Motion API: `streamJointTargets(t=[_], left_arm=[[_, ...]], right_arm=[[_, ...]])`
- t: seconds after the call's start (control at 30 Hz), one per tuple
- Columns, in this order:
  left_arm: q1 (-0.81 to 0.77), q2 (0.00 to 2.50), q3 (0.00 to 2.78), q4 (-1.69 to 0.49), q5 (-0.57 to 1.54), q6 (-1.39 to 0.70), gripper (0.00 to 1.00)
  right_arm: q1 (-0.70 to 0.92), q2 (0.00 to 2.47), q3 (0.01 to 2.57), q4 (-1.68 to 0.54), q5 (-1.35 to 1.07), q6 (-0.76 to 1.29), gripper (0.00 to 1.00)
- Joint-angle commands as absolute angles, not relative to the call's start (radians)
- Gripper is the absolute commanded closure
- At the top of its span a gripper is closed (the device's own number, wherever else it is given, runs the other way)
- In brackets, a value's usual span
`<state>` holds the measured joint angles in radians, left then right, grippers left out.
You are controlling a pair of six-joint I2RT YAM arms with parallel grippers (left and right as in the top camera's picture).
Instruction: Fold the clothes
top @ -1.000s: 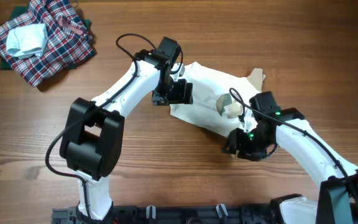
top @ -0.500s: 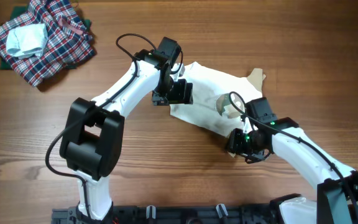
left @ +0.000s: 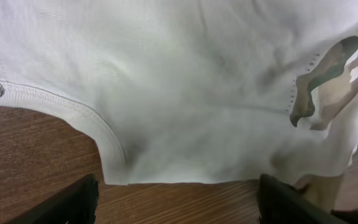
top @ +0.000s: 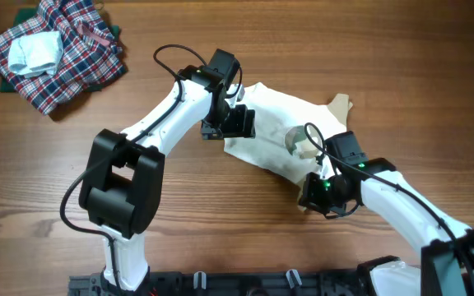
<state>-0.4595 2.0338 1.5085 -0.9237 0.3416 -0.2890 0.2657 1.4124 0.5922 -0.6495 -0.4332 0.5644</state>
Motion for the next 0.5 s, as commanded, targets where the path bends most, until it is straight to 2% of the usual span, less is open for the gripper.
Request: streamJointTargets(t=[0.0, 0.23, 0.27, 0.3, 0.47], left_arm=[[-0.465, 2.014, 1.523, -0.925, 0.339, -0.268, 0.18], [-0.465, 2.014, 1.523, -0.925, 0.339, -0.268, 0.19], [-0.465, 2.014, 1.523, -0.925, 0.339, -0.268, 0.18], [-0.465, 2.014, 1.523, -0.925, 0.339, -0.268, 0.18], [-0.465, 2.014, 1.523, -0.925, 0.339, -0.268, 0.18]], right_arm=[[0.268, 1.335, 0.620, -0.652, -0.588, 0.575, 0.94], [0.235, 1.261, 0.621, -0.692, -0.672, 0.552, 0.80], [0.234, 1.261, 0.621, -0.717, -0.661, 0.541, 0.71], [0.234, 1.261, 0.621, -0.734, -0.643, 0.541, 0.54], [0.234, 1.261, 0.621, -0.799, -0.480, 0.552, 0.53]])
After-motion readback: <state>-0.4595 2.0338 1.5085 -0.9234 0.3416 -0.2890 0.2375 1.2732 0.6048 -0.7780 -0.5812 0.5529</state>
